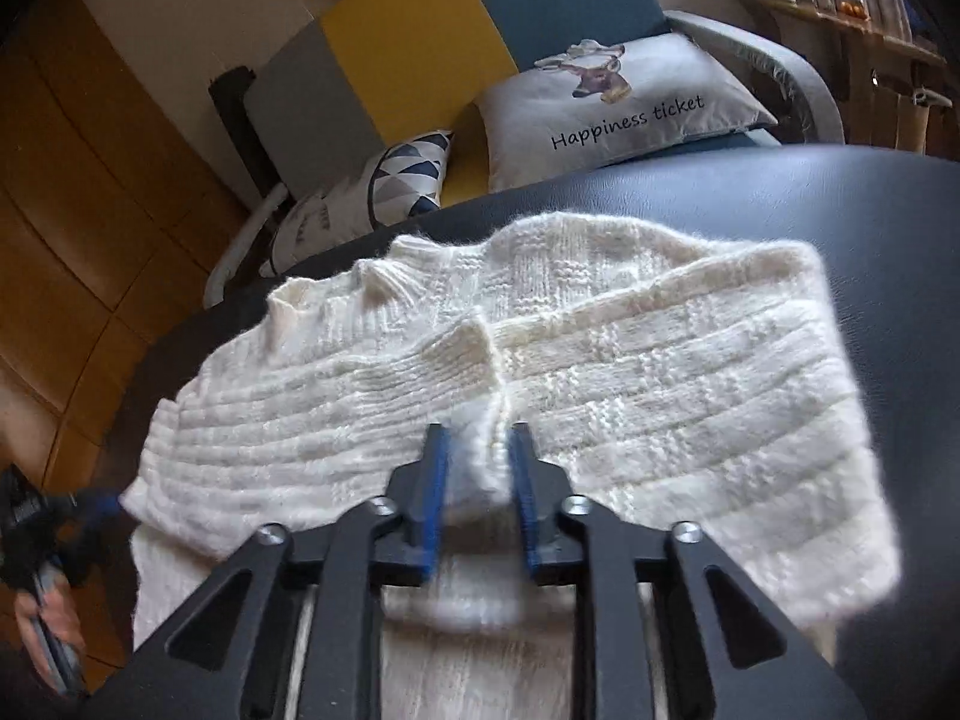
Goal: Fold clothes
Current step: 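Open both tools to release the folded sleeve on the sweater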
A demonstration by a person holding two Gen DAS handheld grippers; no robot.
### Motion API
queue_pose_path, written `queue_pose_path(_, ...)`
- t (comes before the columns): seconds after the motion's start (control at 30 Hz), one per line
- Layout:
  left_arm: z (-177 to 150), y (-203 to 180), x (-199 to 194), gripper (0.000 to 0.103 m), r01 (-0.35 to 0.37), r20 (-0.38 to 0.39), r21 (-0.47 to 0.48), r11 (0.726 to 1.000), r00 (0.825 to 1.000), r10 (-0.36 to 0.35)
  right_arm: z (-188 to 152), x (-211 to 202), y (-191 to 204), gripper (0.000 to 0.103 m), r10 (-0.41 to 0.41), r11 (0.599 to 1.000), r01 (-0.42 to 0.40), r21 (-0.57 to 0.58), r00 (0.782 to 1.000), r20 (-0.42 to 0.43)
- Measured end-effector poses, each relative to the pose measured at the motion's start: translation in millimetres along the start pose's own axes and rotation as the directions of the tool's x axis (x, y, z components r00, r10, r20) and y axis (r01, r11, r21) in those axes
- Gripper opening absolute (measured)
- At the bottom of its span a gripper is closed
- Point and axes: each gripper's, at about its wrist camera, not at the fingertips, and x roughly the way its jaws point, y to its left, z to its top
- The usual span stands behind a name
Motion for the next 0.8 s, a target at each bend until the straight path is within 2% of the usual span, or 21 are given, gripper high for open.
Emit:
queue_pose_path(0.03,9.0,-8.6,-2.2,0.02,-0.005,0.003,0.025,1.0,1.0,0.005,-1.5,-5.4,1.0,0.052,-0.03,0.999,0.03,-0.021,1.0,-0.001)
queue_pose_path(0.07,18.0,-15.0,-1.2,0.02,-0.031,-0.001,0.034,0.999,1.0,0.031,-3.4,-11.0,1.6,0.053,-0.068,0.997,0.068,-0.047,0.998,-0.004)
queue_pose_path(0.1,24.2,-19.1,-2.3,0.02,-0.027,0.004,0.041,0.999,1.0,0.027,-3.4,-14.2,1.4,0.053,-0.091,0.994,0.091,-0.063,0.996,-0.003)
queue_pose_path(0.13,25.9,-21.2,-0.4,0.02,-0.003,-0.002,0.057,0.998,1.0,0.003,-3.3,-19.0,2.9,0.053,-0.114,0.99,0.114,-0.081,0.993,0.01)
queue_pose_path(0.17,31.1,-27.2,14.1,0.02,0.021,-0.038,0.076,0.997,0.999,-0.018,-2.6,-25.9,7.6,0.053,-0.135,0.985,0.138,-0.105,0.99,0.037)
queue_pose_path(0.2,34.1,-30.9,30.7,0.02,0.011,-0.096,0.062,0.998,0.995,-0.005,-1.3,-30.0,11.8,0.053,-0.127,0.984,0.133,-0.118,0.99,0.055)
queue_pose_path(0.27,31.5,-31.4,46.2,0.02,-0.025,-0.09,0.103,0.994,0.995,0.034,3.8,-31.2,30.8,0.053,-0.037,0.986,0.047,-0.159,0.997,0.062)
queue_pose_path(0.37,27.7,-32.2,69.4,0.02,-0.079,-0.077,0.164,0.983,0.993,0.093,7.3,-12.6,72.8,0.053,-0.011,0.952,0.019,-0.305,0.999,0.03)
queue_pose_path(0.4,26.4,-32.5,77.1,0.02,-0.097,-0.071,0.184,0.978,0.991,0.112,6.6,-2.9,86.5,0.053,-0.028,0.936,0.031,-0.351,0.999,0.015)
queue_pose_path(0.47,23.8,-33.1,92.6,0.013,-0.133,-0.06,0.224,0.965,0.987,0.15,3.7,24.1,100.0,0.053,-0.133,0.907,0.109,-0.407,0.991,-0.031)
queue_pose_path(0.5,22.5,-33.3,100.3,0.008,-0.151,-0.054,0.243,0.958,0.984,0.169,2.3,37.4,99.1,0.053,-0.191,0.896,0.153,-0.417,0.98,-0.052)
queue_pose_path(0.53,21.3,-33.6,108.1,0.008,-0.169,-0.047,0.262,0.95,0.981,0.188,-0.7,48.8,95.0,0.056,-0.238,0.887,0.19,-0.42,0.969,-0.064)
queue_pose_path(0.57,20.0,-33.9,115.8,0.008,-0.187,-0.04,0.281,0.941,0.978,0.206,-4.4,52.7,88.7,0.061,-0.241,0.89,0.203,-0.408,0.97,-0.044)
queue_pose_path(0.7,14.9,-35.0,146.6,0.009,-0.257,-0.008,0.355,0.899,0.961,0.278,-15.0,47.9,75.3,0.063,-0.187,0.912,0.185,-0.366,0.982,0.032)
queue_pose_path(0.8,10.1,-50.7,144.2,0.017,-0.214,-0.001,0.377,0.901,0.973,0.231,-11.7,45.7,74.1,0.065,-0.172,0.918,0.164,-0.361,0.985,0.01)
